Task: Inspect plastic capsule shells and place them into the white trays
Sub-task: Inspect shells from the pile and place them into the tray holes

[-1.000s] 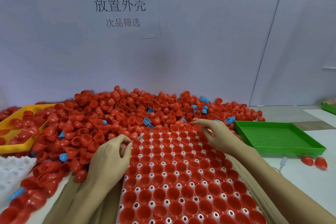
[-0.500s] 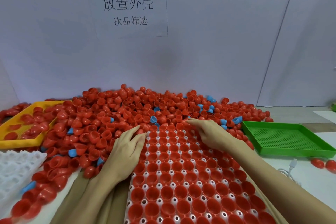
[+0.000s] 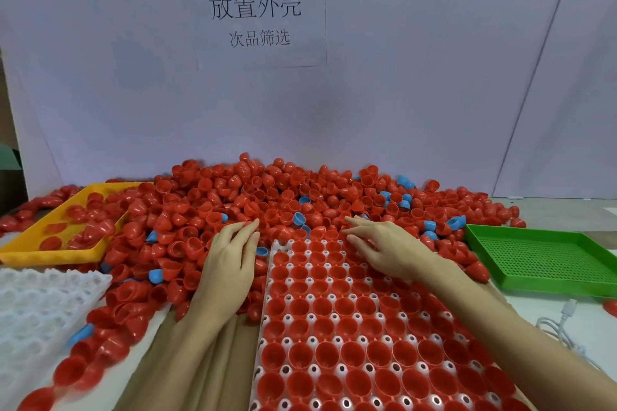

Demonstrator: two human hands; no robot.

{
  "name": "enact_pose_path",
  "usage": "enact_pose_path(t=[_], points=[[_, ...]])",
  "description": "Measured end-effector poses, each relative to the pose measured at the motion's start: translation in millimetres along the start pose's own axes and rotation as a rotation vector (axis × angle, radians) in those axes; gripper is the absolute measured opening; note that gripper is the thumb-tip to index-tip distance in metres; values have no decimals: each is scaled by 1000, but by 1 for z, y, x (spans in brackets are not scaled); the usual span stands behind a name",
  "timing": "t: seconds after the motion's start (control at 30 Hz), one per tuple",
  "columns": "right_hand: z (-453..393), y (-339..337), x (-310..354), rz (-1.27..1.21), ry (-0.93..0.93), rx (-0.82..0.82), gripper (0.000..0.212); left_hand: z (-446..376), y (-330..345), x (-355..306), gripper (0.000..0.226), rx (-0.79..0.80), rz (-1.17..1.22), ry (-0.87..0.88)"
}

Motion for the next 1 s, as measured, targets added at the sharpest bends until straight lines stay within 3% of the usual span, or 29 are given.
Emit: enact_pose_path(t=[0.13,0.23,0.43,0.63,0.77,0.87,0.93,1.0], points=[[-18,-11,30,6,-51,-116,39,-1,-11,-13,35,-132,74,86],[-43,-7,65,-67,-125,-106,36,-1,-16,-13,24,-222,133,95],[-85,28,100,28,-142,52,39,-1,-13,-4,29,-224,195,47],[-107,21,99,-21,-121,-2,20,-3,-12,5,12,-263,269,-57],[-120,-1,82,-220,-11,-147,20,-1,-5,24,11,-260,561,-293],[-126,-15,55,-273,144,-299,24,1,11,33,20,-161,889,-485],[-124,-17,34,-237,268,-330,29,1,20,33,22,-102,1026,-535],[-118,-14,18,-223,346,-286,36,0,21,32,20,-101,990,-500]])
Point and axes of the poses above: each hand's wrist, its own z-axis away from the middle knuckle, its own y-axis out of the palm, x = y × z, the point moved 8 cm from there along -z, towards the middle knuckle, and after that the axes turned 1 degree about -x, right-handed, at the moved point
